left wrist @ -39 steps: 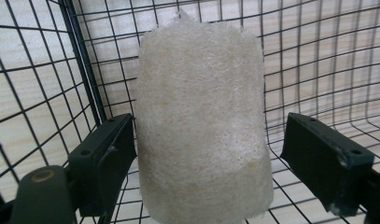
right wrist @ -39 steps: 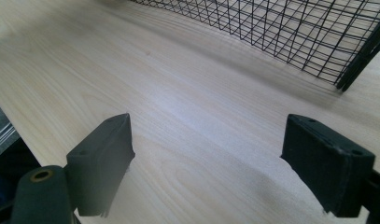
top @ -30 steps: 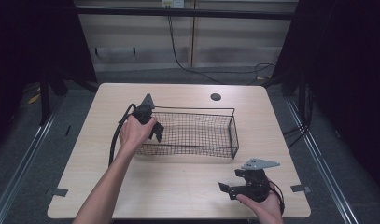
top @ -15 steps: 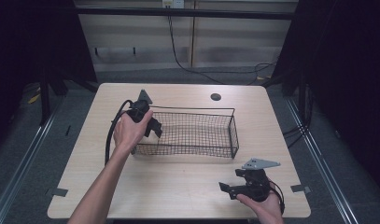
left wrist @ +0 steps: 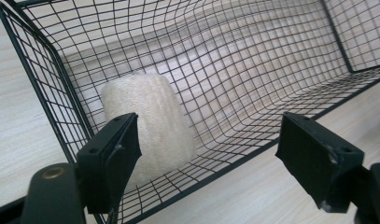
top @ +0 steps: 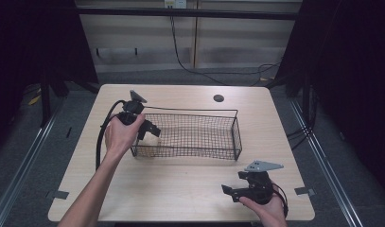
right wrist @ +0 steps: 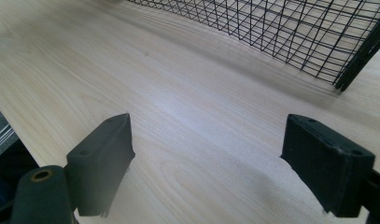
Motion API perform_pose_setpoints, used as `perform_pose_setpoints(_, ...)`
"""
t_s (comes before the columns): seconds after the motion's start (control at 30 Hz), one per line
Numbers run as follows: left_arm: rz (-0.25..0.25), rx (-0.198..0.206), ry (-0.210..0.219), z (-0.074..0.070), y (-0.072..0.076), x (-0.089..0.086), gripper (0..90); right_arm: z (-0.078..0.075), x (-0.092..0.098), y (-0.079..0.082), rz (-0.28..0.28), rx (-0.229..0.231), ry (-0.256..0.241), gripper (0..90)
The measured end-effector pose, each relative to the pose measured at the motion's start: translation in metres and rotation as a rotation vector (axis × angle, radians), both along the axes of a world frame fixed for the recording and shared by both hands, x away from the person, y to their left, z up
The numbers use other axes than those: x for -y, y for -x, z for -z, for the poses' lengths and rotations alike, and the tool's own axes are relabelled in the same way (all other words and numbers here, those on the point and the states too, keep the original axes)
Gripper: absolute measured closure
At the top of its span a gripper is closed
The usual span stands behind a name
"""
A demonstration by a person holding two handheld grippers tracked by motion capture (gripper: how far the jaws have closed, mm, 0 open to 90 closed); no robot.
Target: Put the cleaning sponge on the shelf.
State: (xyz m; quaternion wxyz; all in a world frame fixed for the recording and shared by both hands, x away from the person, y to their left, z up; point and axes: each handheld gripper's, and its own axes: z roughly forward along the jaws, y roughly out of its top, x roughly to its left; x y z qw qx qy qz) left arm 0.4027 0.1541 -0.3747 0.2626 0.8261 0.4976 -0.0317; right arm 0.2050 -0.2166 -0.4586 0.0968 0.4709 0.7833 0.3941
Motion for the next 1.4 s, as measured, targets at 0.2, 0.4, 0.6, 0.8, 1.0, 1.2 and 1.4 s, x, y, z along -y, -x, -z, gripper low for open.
perform_pose_setpoints(0.2,0.054,0.045,0.039,-0.006,0.012,-0.007,22.8,0.000,0.000,-0.001,0.004,-0.002,-0.001,15.8)
perform_pose_setpoints(0.4,0.078,0.104,0.101,-0.013,0.026,-0.017,19.7,0.000,0.000,0.000,0.001,-0.001,-0.001,15.8)
perform_pose_setpoints(0.6,0.087,0.180,0.090,-0.010,0.043,-0.029,22.7,0.000,0.000,0.000,0.010,-0.001,-0.004,15.8)
perform_pose_setpoints(0.8,0.063,0.226,0.126,-0.006,0.054,-0.046,22.7,0.000,0.000,-0.001,0.009,0.005,-0.004,15.8)
perform_pose_setpoints(1.0,0.049,0.249,0.129,-0.001,0.068,-0.057,22.7,0.000,0.001,0.000,0.012,0.009,-0.006,15.8)
perform_pose_setpoints(1.2,0.017,0.258,0.118,0.005,0.085,-0.073,22.6,0.000,0.001,0.000,0.019,0.006,-0.007,15.8)
perform_pose_setpoints(1.4,0.014,0.230,0.141,0.018,0.102,-0.087,21.5,0.001,0.002,-0.001,0.024,0.006,-0.002,15.8)
